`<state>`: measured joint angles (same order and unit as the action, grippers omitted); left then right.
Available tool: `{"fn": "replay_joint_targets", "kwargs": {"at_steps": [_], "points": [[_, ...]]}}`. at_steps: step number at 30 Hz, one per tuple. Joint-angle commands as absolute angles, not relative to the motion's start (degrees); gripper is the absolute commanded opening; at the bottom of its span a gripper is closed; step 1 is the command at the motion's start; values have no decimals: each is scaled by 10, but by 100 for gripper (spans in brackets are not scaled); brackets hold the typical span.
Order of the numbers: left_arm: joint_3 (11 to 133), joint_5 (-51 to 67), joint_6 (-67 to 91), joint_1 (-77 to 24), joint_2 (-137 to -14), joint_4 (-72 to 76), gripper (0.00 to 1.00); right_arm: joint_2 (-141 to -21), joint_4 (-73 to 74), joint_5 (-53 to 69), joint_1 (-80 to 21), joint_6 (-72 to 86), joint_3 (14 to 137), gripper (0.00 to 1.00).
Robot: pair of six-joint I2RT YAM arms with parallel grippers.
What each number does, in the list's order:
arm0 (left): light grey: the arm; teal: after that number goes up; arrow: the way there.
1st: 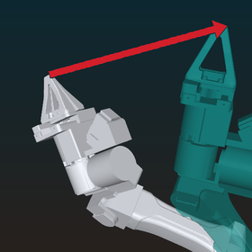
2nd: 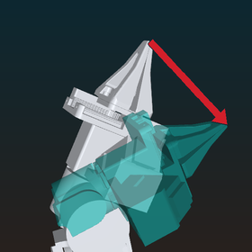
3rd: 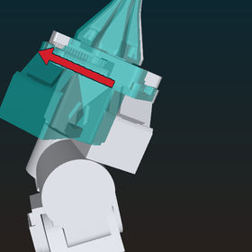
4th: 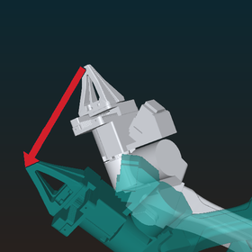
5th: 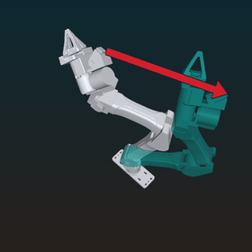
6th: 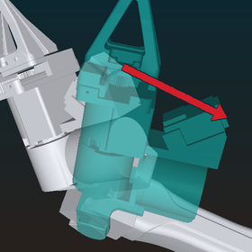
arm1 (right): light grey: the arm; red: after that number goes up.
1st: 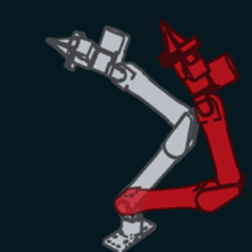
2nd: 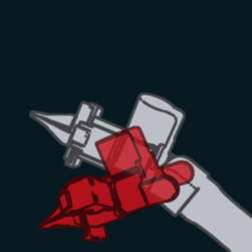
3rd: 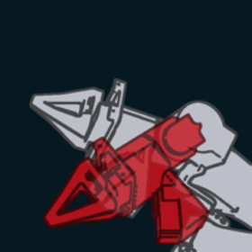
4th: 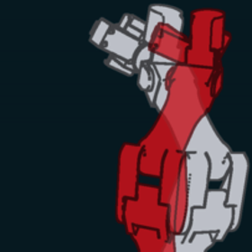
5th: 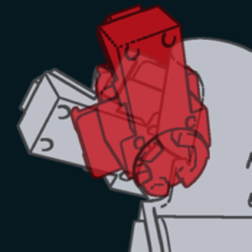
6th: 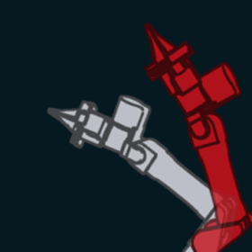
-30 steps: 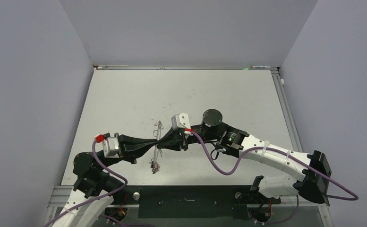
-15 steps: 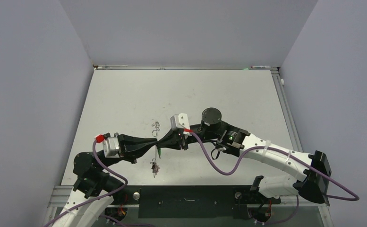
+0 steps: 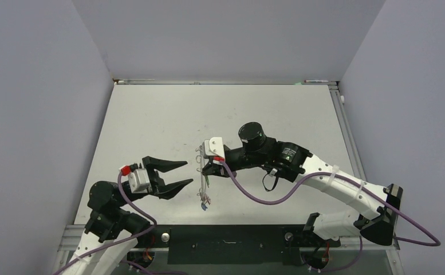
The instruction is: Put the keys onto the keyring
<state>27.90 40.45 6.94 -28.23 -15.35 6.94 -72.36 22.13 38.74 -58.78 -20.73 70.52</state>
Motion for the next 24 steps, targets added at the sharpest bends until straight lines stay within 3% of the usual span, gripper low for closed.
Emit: {"fn": "replay_joint_targets", "kwargs": {"at_steps": [1,12,24], "points": [[327,420,16,-295,-175,4,50,-737,318,333,-586,-257,789,5],[493,413,-137,-343,-325,-226,45,-776,488,210,-620,-260,901,5],[520,448,-171,-402,-427,-230,38,-749,493,190,-674,-238,876,5]]}}
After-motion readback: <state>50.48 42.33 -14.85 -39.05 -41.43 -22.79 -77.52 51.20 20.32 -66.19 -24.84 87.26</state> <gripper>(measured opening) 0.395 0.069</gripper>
